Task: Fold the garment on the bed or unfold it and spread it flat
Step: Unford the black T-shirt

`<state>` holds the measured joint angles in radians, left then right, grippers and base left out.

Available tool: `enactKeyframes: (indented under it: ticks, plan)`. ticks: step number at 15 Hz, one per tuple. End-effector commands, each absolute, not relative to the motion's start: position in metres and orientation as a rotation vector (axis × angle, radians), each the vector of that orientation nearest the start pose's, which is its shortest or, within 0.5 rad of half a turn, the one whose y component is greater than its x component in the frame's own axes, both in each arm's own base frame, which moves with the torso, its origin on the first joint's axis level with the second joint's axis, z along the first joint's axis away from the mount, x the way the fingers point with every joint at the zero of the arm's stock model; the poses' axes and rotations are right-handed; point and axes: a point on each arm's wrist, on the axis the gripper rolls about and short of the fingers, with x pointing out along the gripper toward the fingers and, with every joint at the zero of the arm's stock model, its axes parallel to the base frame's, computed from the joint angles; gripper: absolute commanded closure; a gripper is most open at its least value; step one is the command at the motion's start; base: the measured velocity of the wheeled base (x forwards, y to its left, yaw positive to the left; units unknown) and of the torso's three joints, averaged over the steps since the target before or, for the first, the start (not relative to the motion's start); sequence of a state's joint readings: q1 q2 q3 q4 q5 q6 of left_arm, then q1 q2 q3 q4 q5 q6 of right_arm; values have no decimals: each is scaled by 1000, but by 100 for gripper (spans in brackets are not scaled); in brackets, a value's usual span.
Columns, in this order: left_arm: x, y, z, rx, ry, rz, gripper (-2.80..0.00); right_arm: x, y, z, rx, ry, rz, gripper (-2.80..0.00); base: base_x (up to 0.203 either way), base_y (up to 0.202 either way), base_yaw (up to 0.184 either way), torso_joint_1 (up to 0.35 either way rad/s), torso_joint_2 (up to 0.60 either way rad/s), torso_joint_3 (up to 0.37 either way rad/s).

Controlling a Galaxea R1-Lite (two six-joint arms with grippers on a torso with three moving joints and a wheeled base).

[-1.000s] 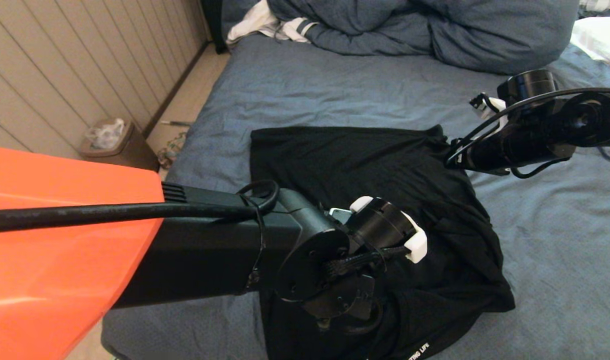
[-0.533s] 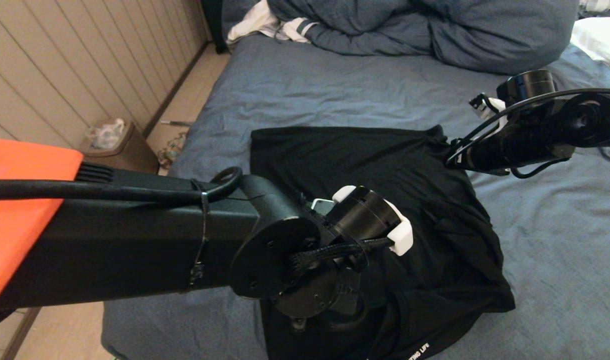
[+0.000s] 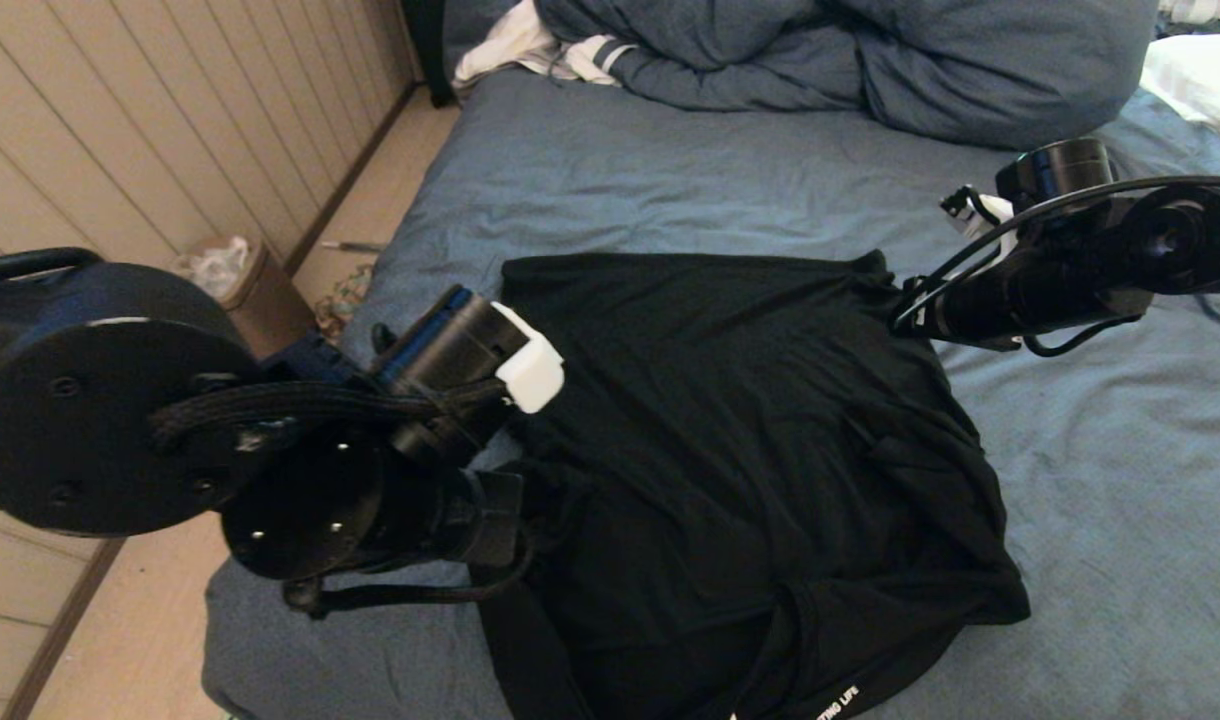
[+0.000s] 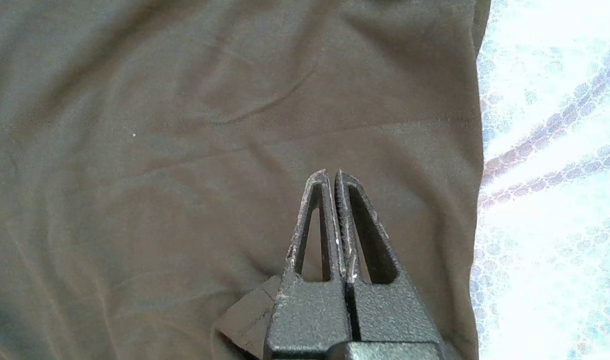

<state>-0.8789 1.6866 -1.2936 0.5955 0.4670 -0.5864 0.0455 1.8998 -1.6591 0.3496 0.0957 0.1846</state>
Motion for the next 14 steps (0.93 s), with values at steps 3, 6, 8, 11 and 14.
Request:
enactKeyframes:
  ticks: [3,6,8,11,14]
  plan:
    - [163,-160,216,40,843,-72,0,370,20,257,195,609,86,0,0,0,0,0,0,0]
    - [152,-145,202,21,838,-58,0,371,20,255,194,612,87,0,0,0,0,0,0,0]
    - [147,-139,193,3,838,-50,0,371,20,255,194,613,85,0,0,0,0,0,0,0]
    - [136,-128,185,-36,852,-24,0,372,20,254,194,616,85,0,0,0,0,0,0,0]
    - [124,-115,174,-65,869,6,0,373,21,252,194,620,86,0,0,0,0,0,0,0]
